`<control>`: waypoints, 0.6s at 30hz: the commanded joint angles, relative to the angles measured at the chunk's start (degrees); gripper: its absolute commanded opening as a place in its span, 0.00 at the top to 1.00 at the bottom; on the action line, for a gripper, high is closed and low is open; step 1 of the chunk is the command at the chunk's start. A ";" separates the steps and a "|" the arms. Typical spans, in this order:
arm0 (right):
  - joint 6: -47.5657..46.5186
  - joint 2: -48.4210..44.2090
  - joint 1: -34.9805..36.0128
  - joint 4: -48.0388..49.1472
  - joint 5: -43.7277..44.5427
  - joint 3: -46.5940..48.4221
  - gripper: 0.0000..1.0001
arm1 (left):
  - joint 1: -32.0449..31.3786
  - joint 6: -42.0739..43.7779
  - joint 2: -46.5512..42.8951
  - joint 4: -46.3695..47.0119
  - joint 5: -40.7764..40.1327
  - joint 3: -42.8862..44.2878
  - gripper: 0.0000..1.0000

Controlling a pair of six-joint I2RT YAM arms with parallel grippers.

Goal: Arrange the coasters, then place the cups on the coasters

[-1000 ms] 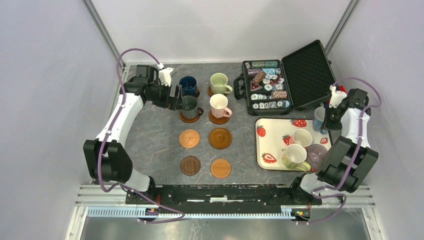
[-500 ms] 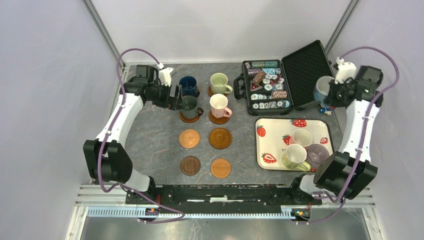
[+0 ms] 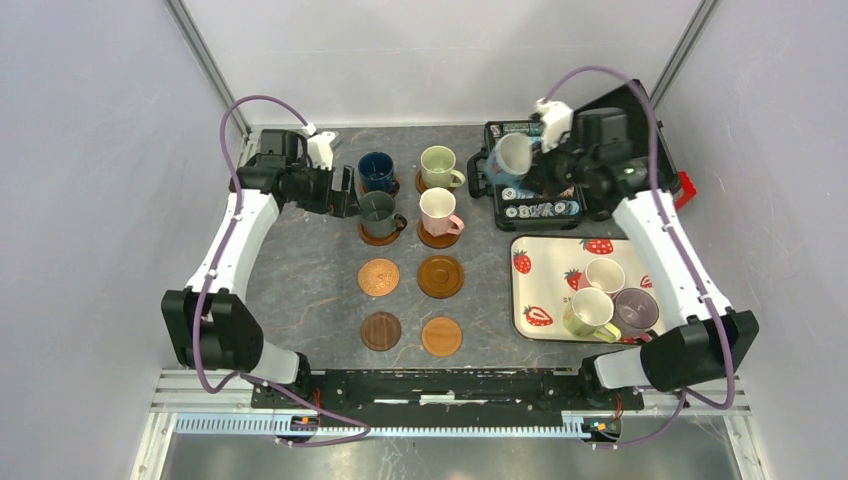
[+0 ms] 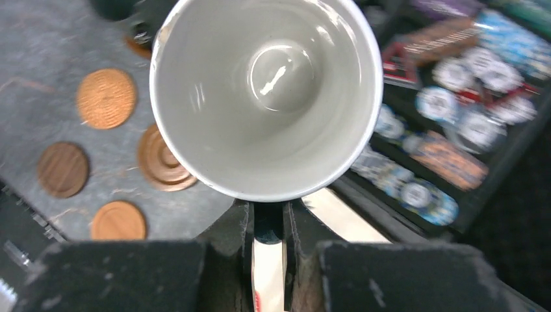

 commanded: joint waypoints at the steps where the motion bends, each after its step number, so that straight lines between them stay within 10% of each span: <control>1: 6.75 -4.22 10.92 9.89 0.41 -6.78 1.00 | 1.41 -4.22 -2.04 1.90 0.28 0.78 0.00; 18: 24.11 5.25 39.24 30.87 11.48 -14.55 1.00 | 2.69 -9.41 -2.68 6.54 -0.37 0.50 0.00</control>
